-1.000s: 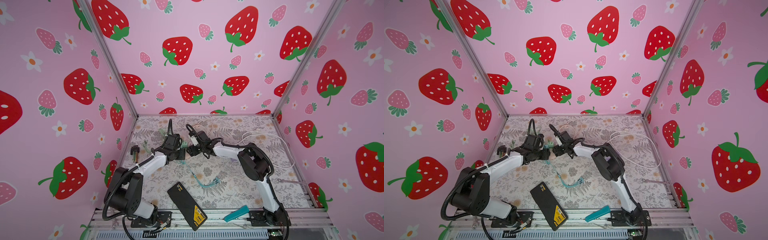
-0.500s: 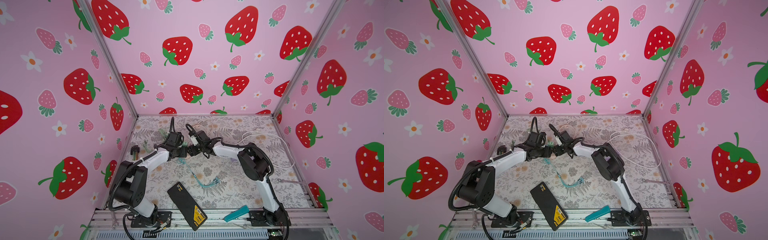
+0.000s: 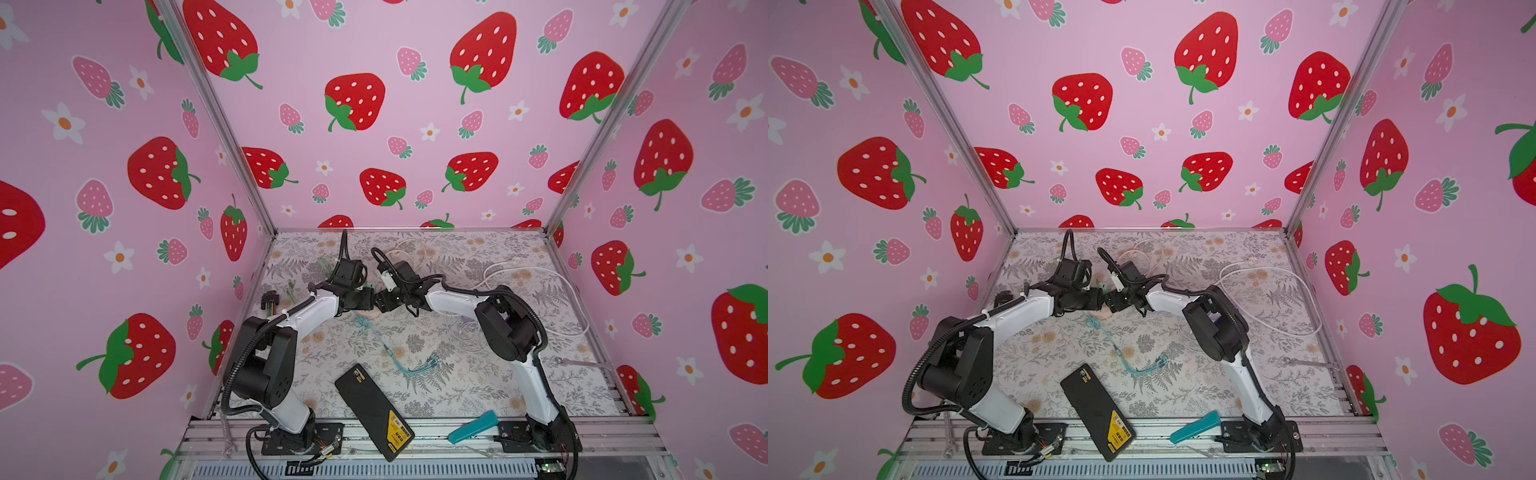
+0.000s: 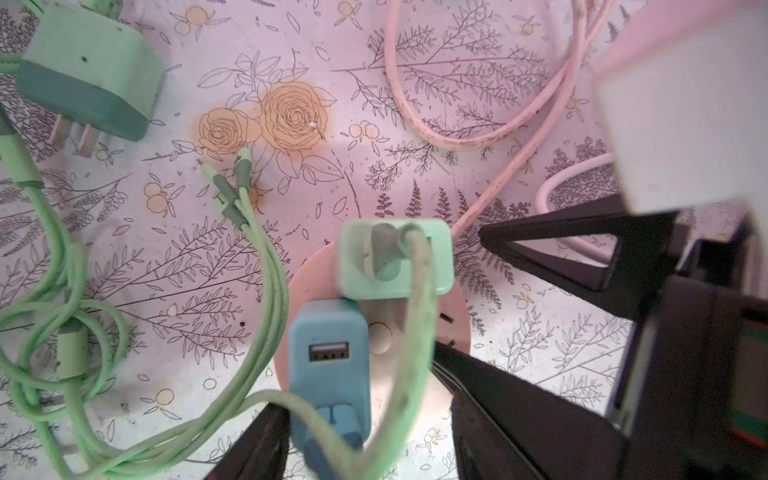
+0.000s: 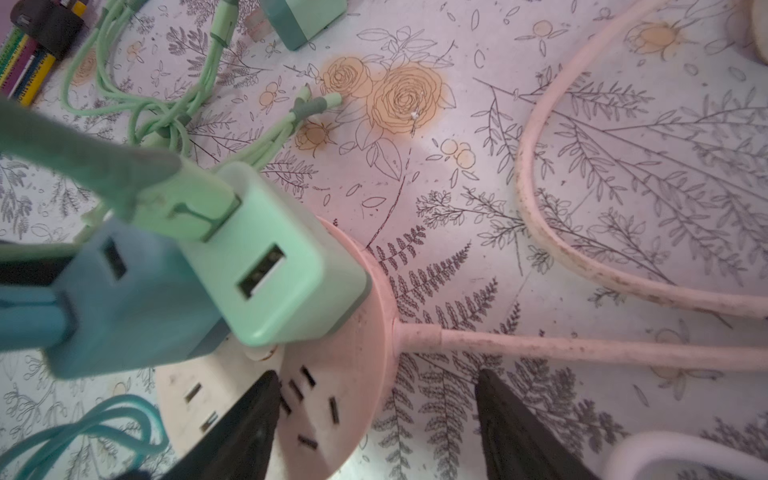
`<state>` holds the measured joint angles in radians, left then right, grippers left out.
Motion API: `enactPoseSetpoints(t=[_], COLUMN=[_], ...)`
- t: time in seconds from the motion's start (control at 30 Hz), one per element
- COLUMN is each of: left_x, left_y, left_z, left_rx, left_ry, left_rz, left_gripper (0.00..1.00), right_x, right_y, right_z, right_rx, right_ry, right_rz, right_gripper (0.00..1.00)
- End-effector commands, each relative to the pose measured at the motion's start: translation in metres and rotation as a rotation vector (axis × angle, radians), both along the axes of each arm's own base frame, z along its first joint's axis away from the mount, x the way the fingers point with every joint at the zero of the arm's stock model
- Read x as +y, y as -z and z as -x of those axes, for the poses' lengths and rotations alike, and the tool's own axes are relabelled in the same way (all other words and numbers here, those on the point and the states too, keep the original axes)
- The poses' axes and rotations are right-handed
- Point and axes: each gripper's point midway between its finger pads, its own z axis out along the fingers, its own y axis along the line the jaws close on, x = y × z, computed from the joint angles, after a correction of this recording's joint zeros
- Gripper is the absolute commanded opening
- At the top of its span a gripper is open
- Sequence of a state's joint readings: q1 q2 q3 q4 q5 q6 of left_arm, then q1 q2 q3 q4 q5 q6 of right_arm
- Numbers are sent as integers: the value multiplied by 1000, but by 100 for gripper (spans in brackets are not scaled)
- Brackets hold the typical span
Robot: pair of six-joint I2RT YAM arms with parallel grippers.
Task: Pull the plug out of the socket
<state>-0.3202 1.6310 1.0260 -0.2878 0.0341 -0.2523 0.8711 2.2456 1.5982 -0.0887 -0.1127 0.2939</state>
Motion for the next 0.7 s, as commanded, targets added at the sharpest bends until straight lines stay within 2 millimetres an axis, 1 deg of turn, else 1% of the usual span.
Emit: enactPoseSetpoints(t=[0.0,0.23,0.4,0.5,0.63,0.67], left_x=[4,6,12,13,14,15], left_y=[-7,-5,3,2,2,2], left_z=[-10,-17,-17,-19,-20,-21], left_rx=[-4,6,29,29,33,34], left_ry=[-25,-34,-55,-64,-73,-77], left_rz=[-5,-28,-55,-58,-68,-72], left_gripper=[59,50,47,46,34,33], right_x=[-69,-69,-71,-71,-71,-71], right_y=[108,109,110,110,111,111], right_z=[26,27,27,27,28,28], right_rx=[139,143,143,142,146,147], right_ry=[47,46,47,47,46,47], right_rz=[346,347,356,356,357,358], right_gripper=[76,76,76,75,76,76])
